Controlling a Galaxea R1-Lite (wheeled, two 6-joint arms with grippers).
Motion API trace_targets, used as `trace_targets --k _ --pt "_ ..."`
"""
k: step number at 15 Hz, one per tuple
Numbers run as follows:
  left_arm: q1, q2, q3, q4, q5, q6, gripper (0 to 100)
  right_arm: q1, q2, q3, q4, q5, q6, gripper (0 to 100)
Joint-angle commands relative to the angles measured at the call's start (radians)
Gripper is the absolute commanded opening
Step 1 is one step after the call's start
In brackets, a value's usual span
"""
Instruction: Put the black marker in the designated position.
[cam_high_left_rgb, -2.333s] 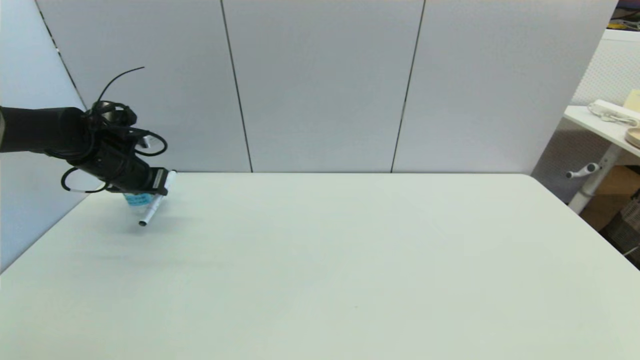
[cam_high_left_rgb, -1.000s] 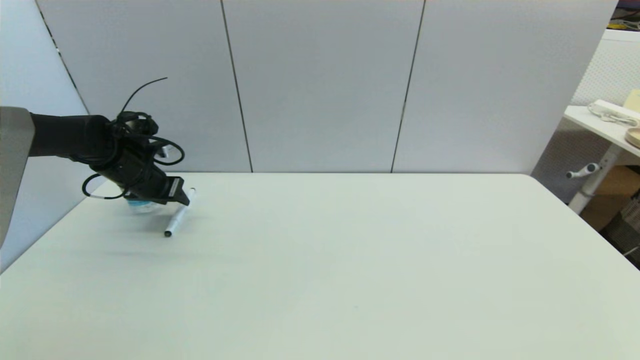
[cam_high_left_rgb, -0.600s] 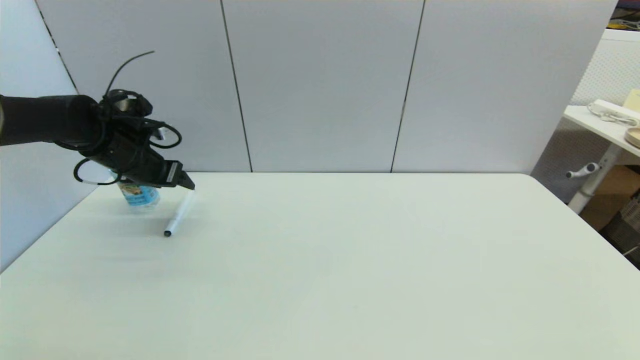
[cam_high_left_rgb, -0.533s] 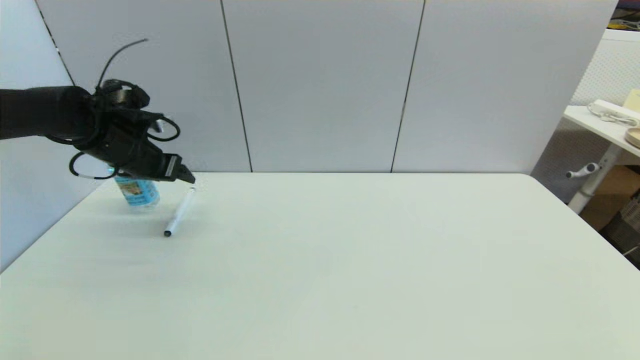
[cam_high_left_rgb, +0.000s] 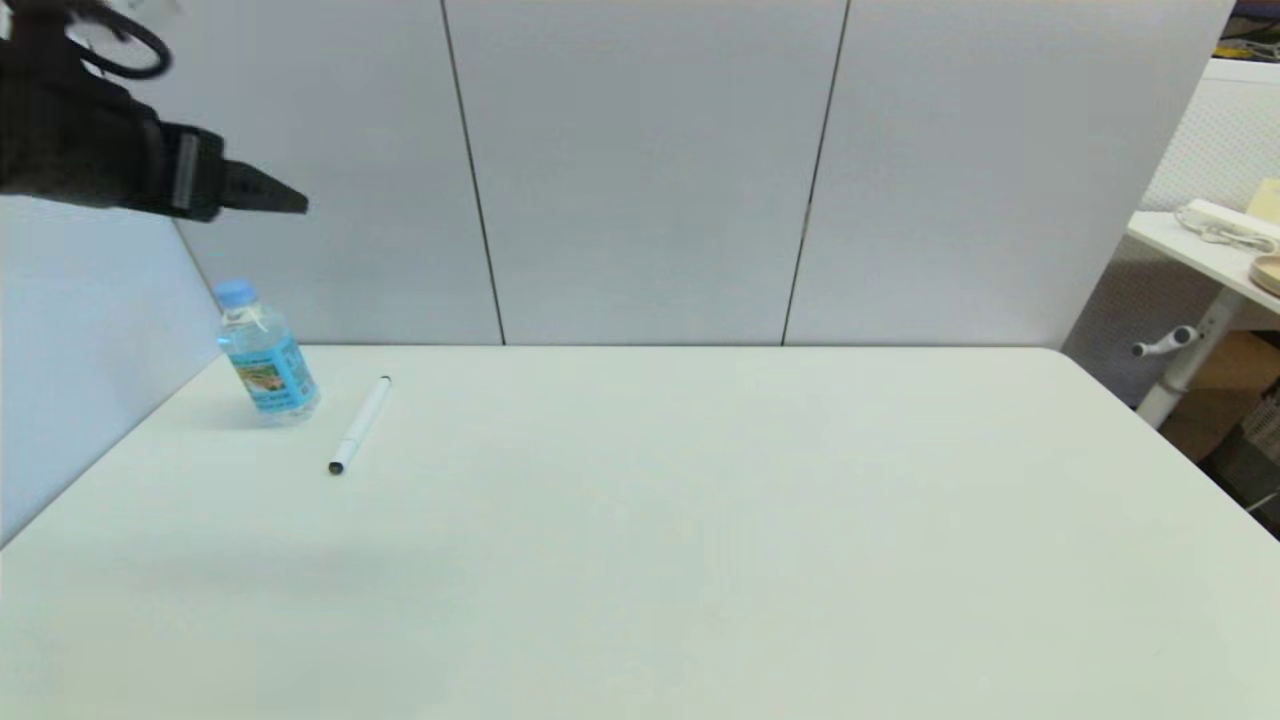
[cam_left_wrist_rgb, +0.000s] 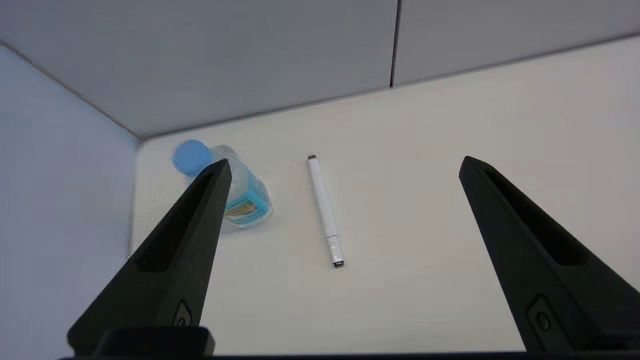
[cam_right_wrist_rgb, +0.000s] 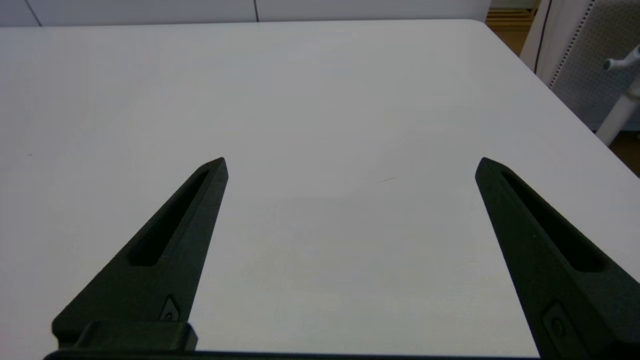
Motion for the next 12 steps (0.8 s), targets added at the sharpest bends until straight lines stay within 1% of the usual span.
trace_targets --k 1,5,7,9,12 --pt "-0.011 -0.409 0.257 -0.033 -0.009 0.0 100 -0.001 0.0 0.0 -0.001 0.0 0.0 100" --pt "-0.014 -0.7 0.684 -0.258 -0.022 0.002 100 0.001 0.0 0.0 -0.001 0.0 0.0 100" --pt "-0.013 -0.814 0.866 -0.345 -0.023 -0.006 100 0.001 0.0 0.0 -0.001 -0.001 0.0 100" --pt "-0.011 -0.907 1.01 -0.39 -0.022 -0.007 100 0.001 0.0 0.0 -0.001 0.0 0.0 100" --pt "-0.01 -1.098 1.251 -0.405 -0.022 -0.034 100 0.001 0.0 0.0 -0.001 0.0 0.0 100"
